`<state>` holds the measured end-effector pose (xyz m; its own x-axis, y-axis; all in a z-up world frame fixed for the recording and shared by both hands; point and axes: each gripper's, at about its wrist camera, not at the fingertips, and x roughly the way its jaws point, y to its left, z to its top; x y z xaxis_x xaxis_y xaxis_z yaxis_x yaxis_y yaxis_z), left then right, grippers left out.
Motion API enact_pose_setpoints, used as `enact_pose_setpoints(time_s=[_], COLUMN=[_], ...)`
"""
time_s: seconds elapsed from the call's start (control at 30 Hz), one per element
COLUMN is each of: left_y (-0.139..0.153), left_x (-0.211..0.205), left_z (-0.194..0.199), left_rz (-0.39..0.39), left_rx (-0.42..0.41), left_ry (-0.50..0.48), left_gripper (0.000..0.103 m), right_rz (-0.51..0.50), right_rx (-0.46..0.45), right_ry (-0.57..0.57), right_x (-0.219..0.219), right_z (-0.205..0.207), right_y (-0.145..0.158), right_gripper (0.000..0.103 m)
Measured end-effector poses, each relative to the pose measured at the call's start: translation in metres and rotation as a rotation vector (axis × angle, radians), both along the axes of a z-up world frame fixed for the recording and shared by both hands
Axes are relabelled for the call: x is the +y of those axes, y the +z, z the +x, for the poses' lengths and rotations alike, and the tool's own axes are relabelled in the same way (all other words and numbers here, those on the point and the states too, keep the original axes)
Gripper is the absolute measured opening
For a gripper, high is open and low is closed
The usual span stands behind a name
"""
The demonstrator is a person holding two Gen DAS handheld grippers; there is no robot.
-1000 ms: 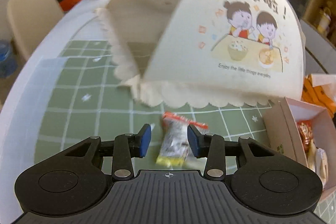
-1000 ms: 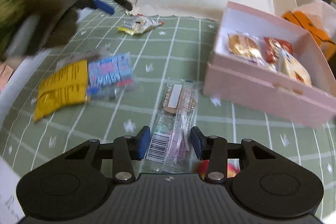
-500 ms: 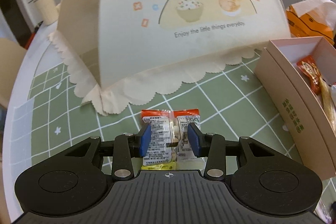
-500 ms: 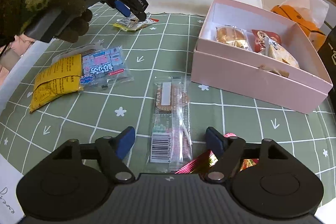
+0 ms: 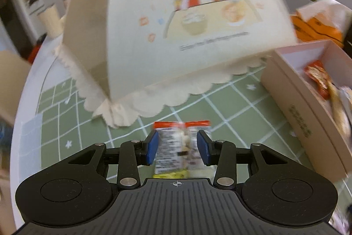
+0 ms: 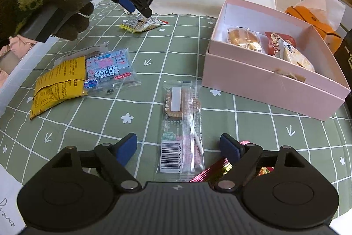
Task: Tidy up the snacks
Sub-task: 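Grasp two small orange-topped packets with the left gripper while the right approaches the clear biscuit packet, then grasp the clear biscuit packet with the right gripper and lift it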
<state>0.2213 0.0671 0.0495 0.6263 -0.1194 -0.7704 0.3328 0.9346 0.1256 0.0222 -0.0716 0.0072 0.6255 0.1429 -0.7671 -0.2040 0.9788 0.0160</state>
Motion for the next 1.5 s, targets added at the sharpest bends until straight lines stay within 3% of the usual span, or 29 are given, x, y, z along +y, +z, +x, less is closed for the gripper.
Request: enact_pose_setpoints(time_s=[0.13,0.3,0.37,0.43,0.53,0.6,0.77,0.9,1.0,1.17,1.37,1.47,1.5], left_y=[-0.008,-0.019,-0.019,-0.017,-0.006,0.003,-0.008,-0.023,-0.028,-0.027,0.0,0.017,0.021], left_x=[-0.017,-0.02,-0.02,-0.015,-0.002,0.007,0.003,-0.005,-0.003,0.004,0.011,0.015,0.017], left_z=[-0.009,-0.006,-0.006,-0.003,-0.001,0.001,0.018,0.024,0.03,0.033,-0.013,-0.059,-0.075], left_rz=[0.086,0.092,0.063,-0.019,-0.109,-0.111,-0.074,-0.018,-0.052,-0.097,-0.184,-0.247,-0.267], left_rx=[0.027,0.081,0.094,0.118,0.084,0.036,0.126,0.114,0.127,0.134,0.088,0.09,0.099], left_ry=[-0.084,-0.082,-0.1,-0.116,-0.067,-0.013,-0.022,0.0,0.018,0.046,0.021,0.023,0.03], left_gripper=[0.045,0.048,0.058,0.065,0.06,0.06,0.061,0.065,0.07,0.064,0.058,0.058,0.058], right_rz=[0.0,0.0,0.001,0.002,0.003,0.004,0.001,0.001,0.0,0.001,-0.008,-0.014,-0.008], right_rx=[-0.007,-0.007,-0.013,-0.02,-0.028,-0.035,-0.035,-0.03,-0.026,-0.016,0.033,0.042,0.039], right_ry=[-0.005,0.001,-0.001,-0.002,-0.001,0.002,0.003,0.012,0.015,-0.003,0.035,0.035,0.049], right_x=[0.002,0.0,0.0,-0.001,-0.001,-0.001,0.0,-0.001,-0.001,0.002,0.001,-0.007,-0.01], right_z=[0.0,0.0,-0.001,-0.002,-0.004,-0.005,-0.006,-0.006,-0.005,-0.006,0.002,0.005,0.003], right_y=[-0.001,-0.001,-0.001,-0.001,-0.002,-0.003,-0.003,-0.003,-0.004,-0.005,-0.002,0.007,0.012], right_gripper=[0.087,0.087,0.087,0.087,0.088,0.089,0.093,0.095,0.098,0.103,0.102,0.083,0.082])
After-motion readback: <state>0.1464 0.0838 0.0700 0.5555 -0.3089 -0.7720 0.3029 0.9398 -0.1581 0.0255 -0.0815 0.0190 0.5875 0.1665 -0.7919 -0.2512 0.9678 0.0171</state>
